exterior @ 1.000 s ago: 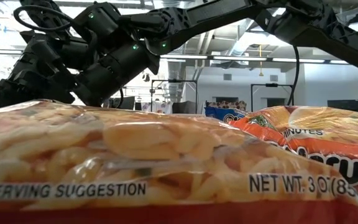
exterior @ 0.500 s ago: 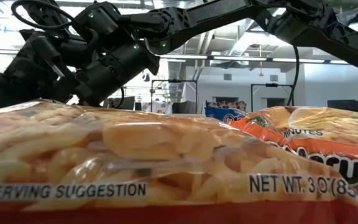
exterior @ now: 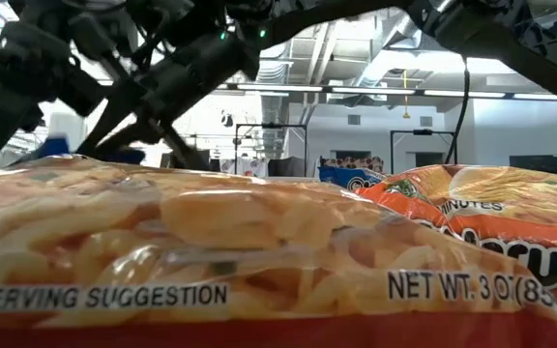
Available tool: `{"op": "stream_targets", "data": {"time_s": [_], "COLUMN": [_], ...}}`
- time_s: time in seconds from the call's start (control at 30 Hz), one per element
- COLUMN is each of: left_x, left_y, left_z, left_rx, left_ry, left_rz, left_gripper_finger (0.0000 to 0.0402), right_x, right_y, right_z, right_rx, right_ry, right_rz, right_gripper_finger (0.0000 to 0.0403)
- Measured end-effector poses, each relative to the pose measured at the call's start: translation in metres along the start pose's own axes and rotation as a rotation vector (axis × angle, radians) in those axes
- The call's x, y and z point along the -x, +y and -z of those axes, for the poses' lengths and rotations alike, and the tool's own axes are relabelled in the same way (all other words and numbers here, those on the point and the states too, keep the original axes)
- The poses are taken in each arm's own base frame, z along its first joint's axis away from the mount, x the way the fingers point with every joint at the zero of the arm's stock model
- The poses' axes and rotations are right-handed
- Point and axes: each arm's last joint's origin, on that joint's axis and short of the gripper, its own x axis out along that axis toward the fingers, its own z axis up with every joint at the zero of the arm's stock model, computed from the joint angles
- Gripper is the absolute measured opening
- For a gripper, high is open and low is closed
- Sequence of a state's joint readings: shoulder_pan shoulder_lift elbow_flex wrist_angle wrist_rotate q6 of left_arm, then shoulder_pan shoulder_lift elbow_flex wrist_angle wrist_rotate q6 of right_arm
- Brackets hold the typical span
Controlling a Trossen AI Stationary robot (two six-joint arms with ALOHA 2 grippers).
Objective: Sort Maruchan noodles
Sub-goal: Put the top left blue noodle soup pack into the middle white bin
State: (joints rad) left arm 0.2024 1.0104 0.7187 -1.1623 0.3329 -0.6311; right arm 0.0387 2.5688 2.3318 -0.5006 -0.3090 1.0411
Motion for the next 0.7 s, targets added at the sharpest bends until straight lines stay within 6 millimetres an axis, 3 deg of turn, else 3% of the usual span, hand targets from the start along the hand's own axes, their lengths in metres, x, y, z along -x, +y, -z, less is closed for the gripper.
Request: {"op": "stream_targets", "data": {"time_s": [0.23,0.43,0.53,0.7], "left_x": [0.030,0.036,0.036,0.036], "left_y": [-0.002,-0.001,-0.001,-0.002], "left_z": [0.015,0.020,0.019,0.019], "left_rx": [-0.037,-0.055,-0.093,-0.116], "left_ry": [-0.144,-0.184,-0.187,-0.191], "left_rz": [0.112,0.137,0.132,0.133], "left_gripper_finger": [0.0077,0.0077,0.0077,0.0077], "right_x": [0.011,0.016,0.026,0.061], "right_y": [0.008,0.020,0.028,0.046], "right_z": [-0.001,0.003,0.005,0.000], "right_rx": [0.021,0.029,0.057,0.138], "right_ry": [0.024,0.060,0.065,0.025], "right_rz": [-0.023,-0.072,-0.074,-0.081], "right_gripper_finger": [0.0005,0.0005,0.0005,0.0005]}}
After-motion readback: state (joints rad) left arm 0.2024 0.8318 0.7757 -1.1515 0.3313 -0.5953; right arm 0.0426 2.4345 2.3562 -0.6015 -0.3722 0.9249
